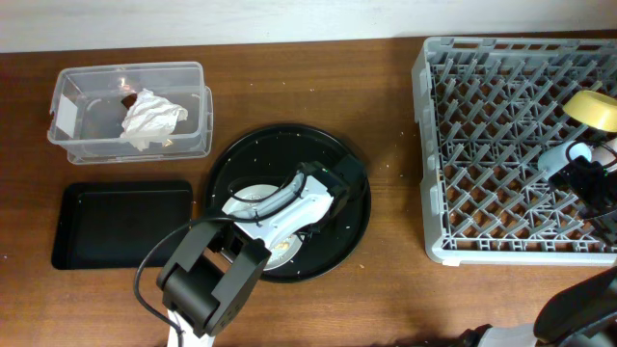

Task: Sort waste into correct bins and load items into the dishwasher rack
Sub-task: 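Grasp the white plate of food scraps with the left gripper, then tilt the plate over the black tray with left gripper, dumping scraps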

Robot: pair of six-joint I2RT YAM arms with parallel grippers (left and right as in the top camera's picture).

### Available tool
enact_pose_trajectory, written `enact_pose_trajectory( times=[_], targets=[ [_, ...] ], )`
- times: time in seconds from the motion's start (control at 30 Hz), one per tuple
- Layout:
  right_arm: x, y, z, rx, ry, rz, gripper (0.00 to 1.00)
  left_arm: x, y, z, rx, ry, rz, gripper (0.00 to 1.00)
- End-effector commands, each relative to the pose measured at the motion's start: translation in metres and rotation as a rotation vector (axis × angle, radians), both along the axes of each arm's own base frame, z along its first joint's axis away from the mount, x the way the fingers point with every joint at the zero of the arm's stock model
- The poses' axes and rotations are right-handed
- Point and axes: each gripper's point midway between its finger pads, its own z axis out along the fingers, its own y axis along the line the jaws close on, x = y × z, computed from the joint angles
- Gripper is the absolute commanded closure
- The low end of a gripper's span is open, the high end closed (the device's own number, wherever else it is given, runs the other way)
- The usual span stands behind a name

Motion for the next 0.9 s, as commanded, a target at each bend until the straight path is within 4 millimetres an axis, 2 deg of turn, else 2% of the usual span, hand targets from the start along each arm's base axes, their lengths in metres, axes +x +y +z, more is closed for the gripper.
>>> enact_pose_trajectory(
  times=[0.0,0.03,0.1,0.23,0.3,0.37,0.43,0.5,0.6,0.67,0.7,0.77,0.87],
  targets=[
    [-0.001,0.0,-0.001,0.004,0.002,-0.005,0.02,-0.002,0.005,-0.004,0.03,0.01,-0.003,0.92],
    [-0.001,0.0,-0.001,0.004,0.002,-0.005,0.02,-0.002,0.004,-0.004,0.03,0.01,-0.006,0.99],
    [-0.001,0.0,-0.001,0.004,0.002,-0.005,0.02,-0.003,0.004,-0.003,0.032,0.012,-0.006,0.99],
    [-0.001,0.0,-0.001,0.004,0.002,-0.005,0.02,0.003,0.001,0.018,0.045,0.01,-0.015,0.99],
    [-0.001,0.0,-0.001,0.004,0.002,-0.005,0.02,0.016,0.009,0.043,0.118,-0.042,-0.022,0.99],
    [-0.001,0.0,-0.001,0.004,0.002,-0.005,0.02,0.024,0.006,0.061,0.119,-0.07,-0.022,0.99],
    [-0.001,0.0,-0.001,0.004,0.002,-0.005,0.02,0.033,0.022,0.086,0.184,-0.091,-0.008,0.99],
    [-0.001,0.0,-0.001,0.004,0.002,-0.005,0.02,0.047,0.033,0.107,0.16,-0.116,0.045,0.99],
    [-0.001,0.0,-0.001,0.004,0.002,-0.005,0.02,0.066,0.071,0.147,0.081,-0.199,0.199,0.99],
    [-0.001,0.0,-0.001,0.004,0.002,-0.005,0.02,0.076,0.107,0.171,-0.004,-0.235,0.324,0.99],
    [-0.001,0.0,-0.001,0.004,0.002,-0.005,0.02,0.085,0.138,0.178,-0.094,-0.231,0.447,0.99],
    [-0.001,0.0,-0.001,0.004,0.002,-0.005,0.02,0.093,0.168,0.175,-0.17,-0.202,0.566,0.99],
    [-0.001,0.0,-0.001,0.004,0.002,-0.005,0.02,0.104,0.2,0.175,-0.283,-0.194,0.651,0.99]
  ],
)
